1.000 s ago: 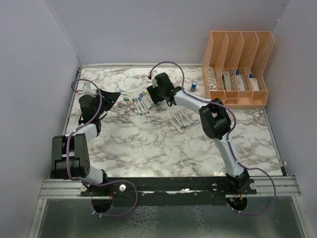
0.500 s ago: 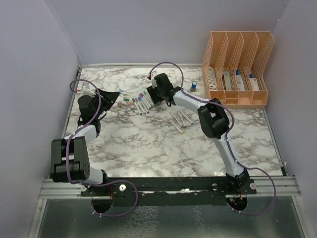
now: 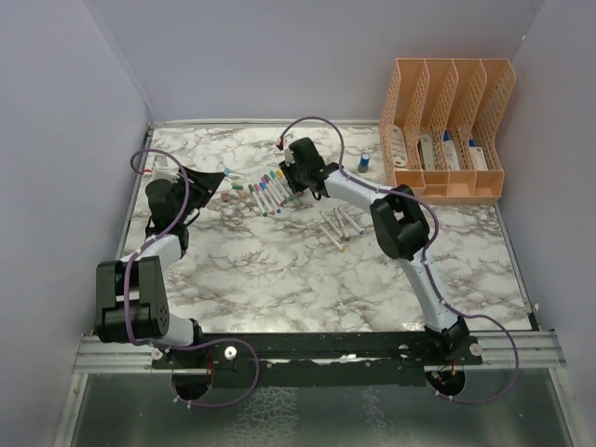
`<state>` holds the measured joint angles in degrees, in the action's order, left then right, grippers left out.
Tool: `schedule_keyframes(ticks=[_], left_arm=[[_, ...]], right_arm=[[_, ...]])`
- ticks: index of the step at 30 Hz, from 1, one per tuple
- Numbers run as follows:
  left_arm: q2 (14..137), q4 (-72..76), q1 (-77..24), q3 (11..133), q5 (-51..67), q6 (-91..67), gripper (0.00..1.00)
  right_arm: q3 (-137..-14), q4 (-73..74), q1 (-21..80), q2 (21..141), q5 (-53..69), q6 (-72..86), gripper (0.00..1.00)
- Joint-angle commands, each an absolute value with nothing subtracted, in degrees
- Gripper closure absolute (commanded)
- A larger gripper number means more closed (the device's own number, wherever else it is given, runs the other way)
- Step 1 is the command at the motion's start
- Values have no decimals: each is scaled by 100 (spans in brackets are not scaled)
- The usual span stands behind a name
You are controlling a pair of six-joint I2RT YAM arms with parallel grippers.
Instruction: Open the pen caps
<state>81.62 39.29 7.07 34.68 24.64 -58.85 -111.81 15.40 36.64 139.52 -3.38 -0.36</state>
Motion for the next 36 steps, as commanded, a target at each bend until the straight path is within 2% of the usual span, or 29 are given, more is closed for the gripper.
schedule_keyframes(ticks=[1,4,6,7,14,20,25,30,36], left_arm=[[7979,4033,744,3443,2608,-5925,59],[8003,4034,737,3458,2634,-5949,59],[8019,4029,722,3463,2655,-5985,59],[8040,4026,710,3471,2668,-6004,59],[8304,4030,293,3593,2522,-6077,56],[8737,4093,-161,3887,2375,-6214,37],[9301,4619,-442,4162,2510,-6575,18],[9953,4851,-729,4657,2614,-6729,13],[10543,5053,-1064,5099,2549,-6911,13]], right_arm=[[-11092,1762,3647,14101,-263,-12,73],[-10977,1798,3647,14081,-260,40,82],[-10913,1791,3643,14053,-299,95,95],[-10884,1765,3639,14021,-334,115,98],[-10223,1025,3621,13261,-523,236,99],[-9566,730,3614,12400,-384,299,99],[-8899,645,3629,11712,-58,497,99],[-8290,433,3647,11122,307,676,99],[-8048,397,3748,10741,508,655,99]])
